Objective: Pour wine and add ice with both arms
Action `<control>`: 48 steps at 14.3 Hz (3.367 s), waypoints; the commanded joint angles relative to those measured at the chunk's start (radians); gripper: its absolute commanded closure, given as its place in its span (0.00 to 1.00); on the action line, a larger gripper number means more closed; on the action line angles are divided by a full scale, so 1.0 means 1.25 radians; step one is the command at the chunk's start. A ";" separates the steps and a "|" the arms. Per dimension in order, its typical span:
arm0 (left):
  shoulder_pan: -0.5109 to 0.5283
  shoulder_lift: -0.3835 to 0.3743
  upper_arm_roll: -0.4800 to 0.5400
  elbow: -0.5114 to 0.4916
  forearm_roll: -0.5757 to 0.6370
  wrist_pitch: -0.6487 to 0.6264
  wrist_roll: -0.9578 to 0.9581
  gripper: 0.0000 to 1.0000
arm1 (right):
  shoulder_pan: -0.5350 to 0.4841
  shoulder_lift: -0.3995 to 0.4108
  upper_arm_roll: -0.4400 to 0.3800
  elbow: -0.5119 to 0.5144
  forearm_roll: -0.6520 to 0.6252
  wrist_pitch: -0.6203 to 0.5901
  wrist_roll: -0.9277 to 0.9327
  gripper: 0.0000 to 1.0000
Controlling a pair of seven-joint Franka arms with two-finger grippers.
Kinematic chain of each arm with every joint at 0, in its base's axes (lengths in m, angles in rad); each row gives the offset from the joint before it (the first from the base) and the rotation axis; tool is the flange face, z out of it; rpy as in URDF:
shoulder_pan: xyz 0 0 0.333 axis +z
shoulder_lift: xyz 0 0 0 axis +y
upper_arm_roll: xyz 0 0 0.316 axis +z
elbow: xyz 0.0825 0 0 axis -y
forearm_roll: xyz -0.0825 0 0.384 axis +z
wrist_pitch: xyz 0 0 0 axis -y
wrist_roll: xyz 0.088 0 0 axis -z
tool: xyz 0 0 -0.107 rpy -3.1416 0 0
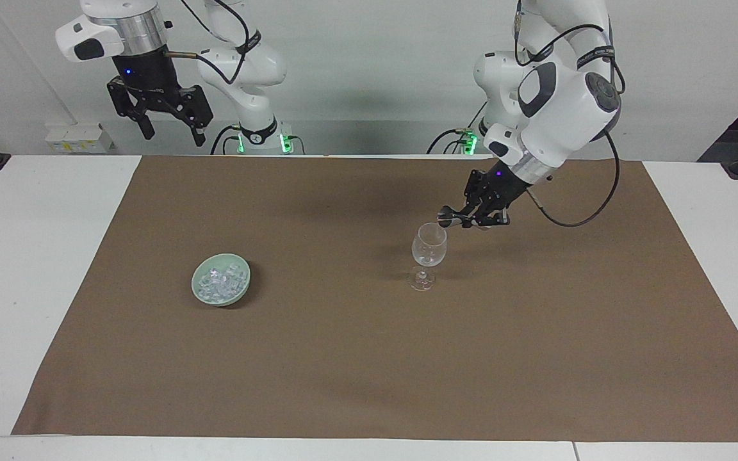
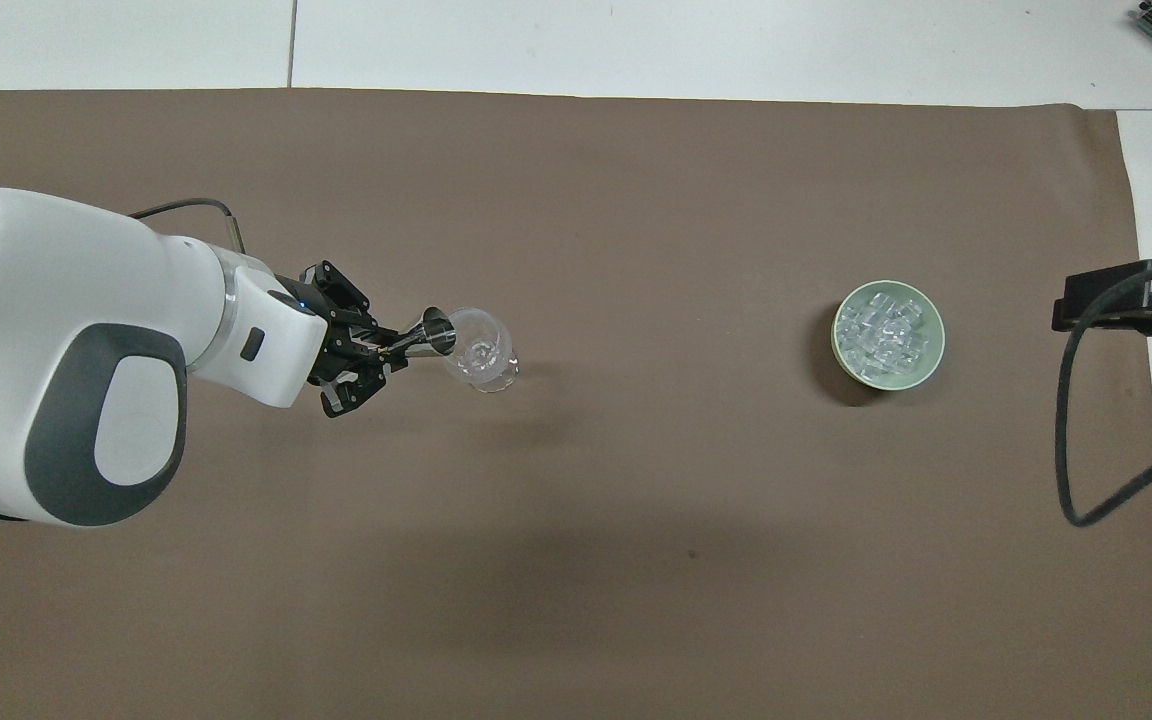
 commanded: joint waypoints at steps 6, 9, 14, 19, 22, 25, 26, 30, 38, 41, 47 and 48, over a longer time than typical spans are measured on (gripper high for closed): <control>-0.024 0.010 0.010 0.016 0.046 0.010 -0.055 1.00 | -0.014 -0.006 0.006 0.000 0.003 -0.014 -0.013 0.00; -0.033 0.012 0.010 0.022 0.056 0.010 -0.082 1.00 | -0.014 -0.006 0.006 0.000 0.003 -0.014 -0.013 0.00; -0.043 0.012 0.010 0.029 0.090 0.005 -0.125 1.00 | -0.014 -0.006 0.006 0.000 0.003 -0.014 -0.013 0.00; -0.054 0.012 0.010 0.030 0.122 0.004 -0.164 1.00 | -0.014 -0.006 0.006 0.000 0.003 -0.014 -0.013 0.00; -0.056 0.012 0.010 0.033 0.131 0.001 -0.180 1.00 | -0.014 -0.006 0.006 0.000 0.003 -0.014 -0.013 0.00; -0.061 0.012 0.010 0.040 0.163 -0.003 -0.201 1.00 | -0.014 -0.006 0.006 0.000 0.003 -0.014 -0.013 0.00; -0.062 0.012 0.010 0.040 0.166 -0.004 -0.211 1.00 | -0.014 -0.006 0.006 0.000 0.003 -0.014 -0.013 0.00; -0.066 0.012 0.010 0.043 0.181 -0.009 -0.220 1.00 | -0.014 -0.006 0.006 0.000 0.003 -0.014 -0.013 0.00; -0.098 0.035 0.010 0.089 0.252 -0.052 -0.312 1.00 | -0.014 -0.006 0.006 0.000 0.003 -0.014 -0.013 0.00; -0.098 0.033 0.010 0.089 0.267 -0.070 -0.321 1.00 | -0.014 -0.006 0.006 0.000 0.003 -0.014 -0.013 0.00; -0.099 0.033 0.011 0.089 0.282 -0.091 -0.367 1.00 | -0.014 -0.006 0.006 0.000 0.003 -0.014 -0.013 0.00; -0.100 0.033 0.011 0.089 0.282 -0.091 -0.369 1.00 | -0.014 -0.006 0.006 0.000 0.003 -0.014 -0.014 0.00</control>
